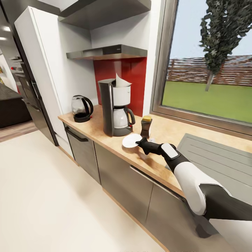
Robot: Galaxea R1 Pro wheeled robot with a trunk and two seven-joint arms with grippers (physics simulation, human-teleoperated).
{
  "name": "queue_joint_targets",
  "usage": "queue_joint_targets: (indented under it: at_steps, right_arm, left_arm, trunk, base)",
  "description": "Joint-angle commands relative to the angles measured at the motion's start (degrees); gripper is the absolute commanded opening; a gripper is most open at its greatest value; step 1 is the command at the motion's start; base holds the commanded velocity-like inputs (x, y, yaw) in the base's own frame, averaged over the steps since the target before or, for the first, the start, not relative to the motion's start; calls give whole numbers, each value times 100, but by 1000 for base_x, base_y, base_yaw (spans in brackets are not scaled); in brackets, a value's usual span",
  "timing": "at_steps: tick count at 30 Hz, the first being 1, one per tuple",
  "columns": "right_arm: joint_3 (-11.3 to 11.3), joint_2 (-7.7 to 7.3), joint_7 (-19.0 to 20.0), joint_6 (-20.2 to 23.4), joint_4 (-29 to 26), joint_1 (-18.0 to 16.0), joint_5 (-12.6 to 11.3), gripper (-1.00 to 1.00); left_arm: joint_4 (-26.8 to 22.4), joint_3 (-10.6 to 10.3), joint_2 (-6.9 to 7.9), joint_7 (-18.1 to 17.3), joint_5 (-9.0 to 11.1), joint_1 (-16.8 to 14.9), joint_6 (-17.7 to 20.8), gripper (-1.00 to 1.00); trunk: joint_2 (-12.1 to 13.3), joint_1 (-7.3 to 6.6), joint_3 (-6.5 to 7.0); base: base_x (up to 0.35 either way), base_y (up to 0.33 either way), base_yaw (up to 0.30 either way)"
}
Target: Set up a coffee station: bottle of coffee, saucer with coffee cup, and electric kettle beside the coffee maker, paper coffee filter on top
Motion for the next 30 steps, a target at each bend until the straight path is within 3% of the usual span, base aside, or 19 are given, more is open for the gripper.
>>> queue_joint_targets:
  at_steps: [1,15,30]
  right_arm:
    - [-51,5,21,31,0,-4,17,-100]
    - [-53,5,21,31,0,-4,17,-100]
    - [-56,5,21,31,0,-4,18,-100]
  left_arm:
    - [-1,26,1,-21,-25,-3,61,100]
    - [-1,26,1,-29,-25,-4,62,100]
    - [-1,26,1,-29,-25,-3,61,100]
  trunk:
    - [-3,0,-12]
    - [-3,0,-47]
    - [-3,0,-168]
  base:
    - [31,23,0]
    - [57,31,0]
    - [0,0,0]
